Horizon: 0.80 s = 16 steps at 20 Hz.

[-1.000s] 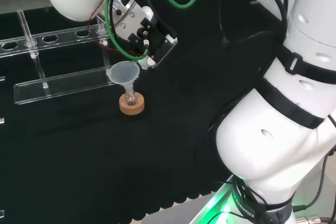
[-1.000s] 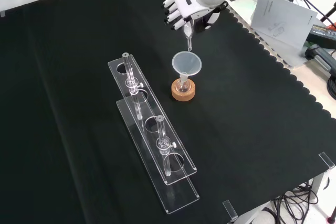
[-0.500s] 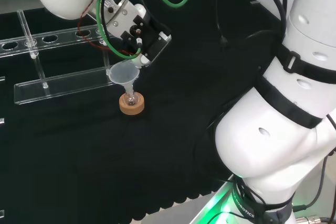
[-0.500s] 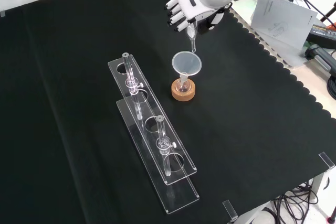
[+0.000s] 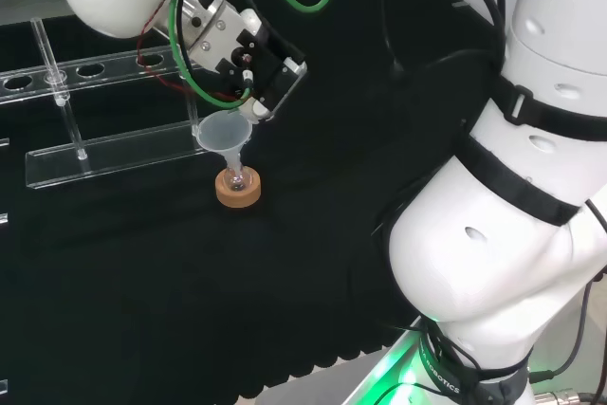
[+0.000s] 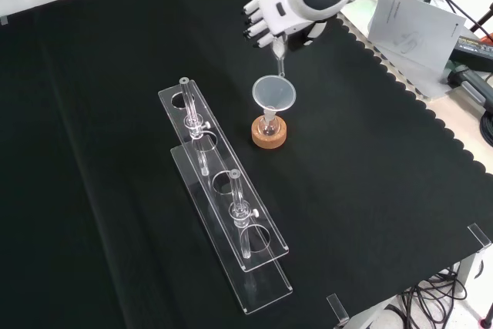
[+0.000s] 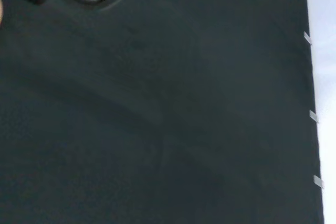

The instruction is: Pour all the NaCl from the weighing funnel into the round-bottom flask.

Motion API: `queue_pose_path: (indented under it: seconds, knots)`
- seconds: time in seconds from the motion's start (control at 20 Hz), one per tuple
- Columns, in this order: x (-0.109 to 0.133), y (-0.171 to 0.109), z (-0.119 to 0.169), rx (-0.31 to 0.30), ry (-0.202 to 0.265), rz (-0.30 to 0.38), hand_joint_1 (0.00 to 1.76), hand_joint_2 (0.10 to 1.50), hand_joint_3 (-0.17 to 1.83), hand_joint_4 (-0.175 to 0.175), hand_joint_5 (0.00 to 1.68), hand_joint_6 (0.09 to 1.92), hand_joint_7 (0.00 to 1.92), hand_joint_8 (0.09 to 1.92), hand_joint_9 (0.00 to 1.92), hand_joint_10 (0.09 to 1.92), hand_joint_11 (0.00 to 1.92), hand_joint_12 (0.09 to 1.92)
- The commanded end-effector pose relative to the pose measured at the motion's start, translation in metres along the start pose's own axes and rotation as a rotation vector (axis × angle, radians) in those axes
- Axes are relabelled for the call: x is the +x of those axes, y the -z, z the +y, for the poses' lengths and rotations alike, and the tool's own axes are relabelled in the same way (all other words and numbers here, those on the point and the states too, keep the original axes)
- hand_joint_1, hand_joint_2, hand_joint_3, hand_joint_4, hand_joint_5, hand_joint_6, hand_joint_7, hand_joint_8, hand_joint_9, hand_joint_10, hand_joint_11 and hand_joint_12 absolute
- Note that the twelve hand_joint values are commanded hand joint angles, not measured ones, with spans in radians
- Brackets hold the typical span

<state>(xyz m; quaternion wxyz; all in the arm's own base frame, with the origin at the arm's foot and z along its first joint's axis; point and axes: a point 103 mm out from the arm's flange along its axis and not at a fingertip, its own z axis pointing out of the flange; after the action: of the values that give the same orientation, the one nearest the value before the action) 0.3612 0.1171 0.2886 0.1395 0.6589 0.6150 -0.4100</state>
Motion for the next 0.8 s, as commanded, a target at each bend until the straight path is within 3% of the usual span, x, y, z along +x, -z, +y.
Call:
queue_pose_path:
  seconds: [0.05, 0.8]
  knots:
    - [-0.0007, -0.0016, 0.0046, 0.032, -0.025, -0.035, 1.09, 0.75, 0.57, 0.175, 1.15, 0.85, 0.60, 0.70, 0.93, 0.39, 0.82, 1.06]
    - [0.0079, 0.0049, 0.0051, 0.030, -0.027, -0.102, 1.09, 0.75, 0.57, 0.175, 1.15, 0.85, 0.60, 0.69, 0.94, 0.38, 0.82, 1.04]
